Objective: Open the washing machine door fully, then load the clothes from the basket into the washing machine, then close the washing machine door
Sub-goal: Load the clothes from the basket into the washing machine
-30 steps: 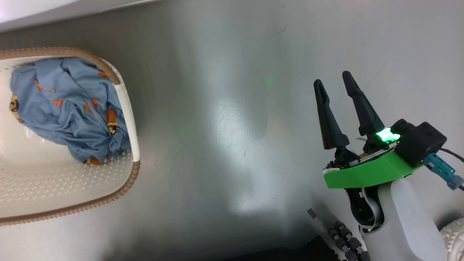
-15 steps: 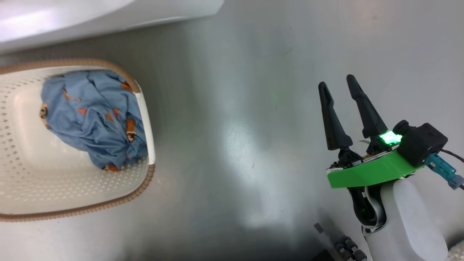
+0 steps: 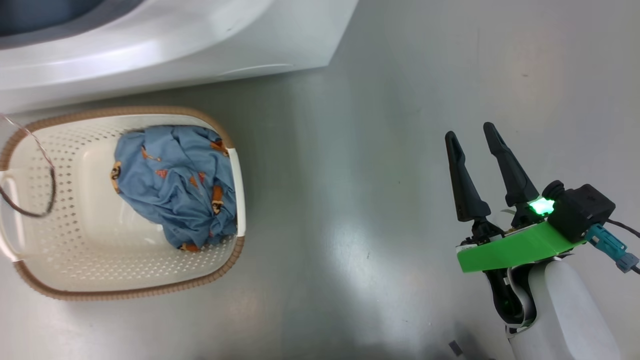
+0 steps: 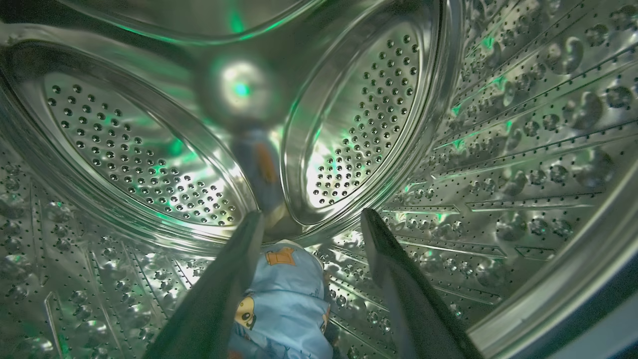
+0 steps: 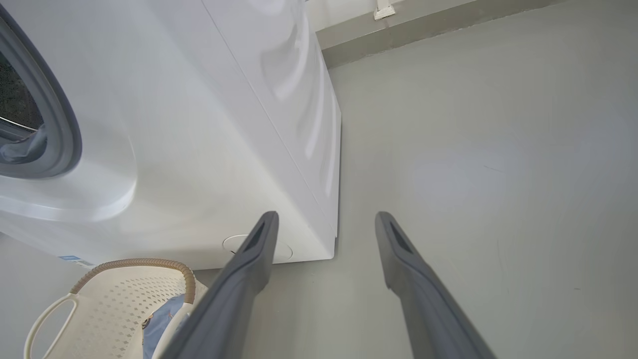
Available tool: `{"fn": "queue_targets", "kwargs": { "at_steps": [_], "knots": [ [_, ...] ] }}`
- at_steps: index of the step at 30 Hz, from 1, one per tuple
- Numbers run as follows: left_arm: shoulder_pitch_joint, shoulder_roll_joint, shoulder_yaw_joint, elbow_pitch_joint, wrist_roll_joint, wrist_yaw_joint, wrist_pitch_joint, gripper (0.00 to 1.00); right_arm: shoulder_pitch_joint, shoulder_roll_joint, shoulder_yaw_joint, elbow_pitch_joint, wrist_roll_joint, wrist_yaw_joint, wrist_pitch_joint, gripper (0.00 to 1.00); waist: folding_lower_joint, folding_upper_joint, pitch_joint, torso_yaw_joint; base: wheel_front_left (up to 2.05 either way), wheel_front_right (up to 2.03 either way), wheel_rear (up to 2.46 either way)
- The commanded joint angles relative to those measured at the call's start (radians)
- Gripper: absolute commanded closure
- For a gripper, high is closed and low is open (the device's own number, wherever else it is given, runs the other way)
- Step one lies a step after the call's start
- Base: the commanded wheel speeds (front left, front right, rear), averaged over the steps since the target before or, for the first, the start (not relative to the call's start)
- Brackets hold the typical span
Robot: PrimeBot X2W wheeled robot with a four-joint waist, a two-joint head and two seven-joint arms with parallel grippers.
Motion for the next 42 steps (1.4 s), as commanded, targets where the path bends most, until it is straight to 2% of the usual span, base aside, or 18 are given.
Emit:
{"fn": "queue_targets", "kwargs": {
  "at_steps": [1,15,24,31,36,42],
  "knots": [
    [0.036,0.052,0.016,-0.047,-0.010,0.013,-0.006,0.00,0.044,0.003,0.016,-0.022,-0.013,0.003,-0.005,0.00,0.0001,0.0000,-0.020,0.019,0.00,0.00,0.00],
    [0.425,0.035,0.037,-0.410,-0.032,0.135,-0.092,0.00,0.061,-0.001,0.007,-0.036,-0.020,0.003,-0.005,0.00,0.0001,0.0000,-0.034,0.035,0.00,0.00,0.00],
    [0.652,0.016,0.055,-0.557,-0.005,0.205,-0.155,0.00,0.061,-0.002,0.007,-0.043,-0.023,0.003,-0.005,0.00,0.0001,0.0000,-0.030,0.036,0.00,0.00,0.00],
    [0.821,-0.022,0.083,-0.638,0.036,0.258,-0.174,0.00,0.058,-0.003,0.010,-0.042,-0.023,0.003,-0.005,0.00,0.0001,0.0000,-0.023,0.037,0.00,0.00,0.00],
    [0.931,-0.061,0.109,-0.658,0.082,0.274,-0.176,0.00,0.056,-0.007,0.012,-0.041,-0.022,0.003,-0.005,0.00,0.0001,0.0000,-0.020,0.038,0.00,0.00,0.00],
    [1.036,-0.139,0.163,-0.642,0.122,0.253,-0.176,0.00,0.050,-0.010,0.017,-0.039,-0.021,0.003,-0.005,0.00,0.0001,0.0000,-0.015,0.038,0.00,0.00,0.00]
  ]
}}
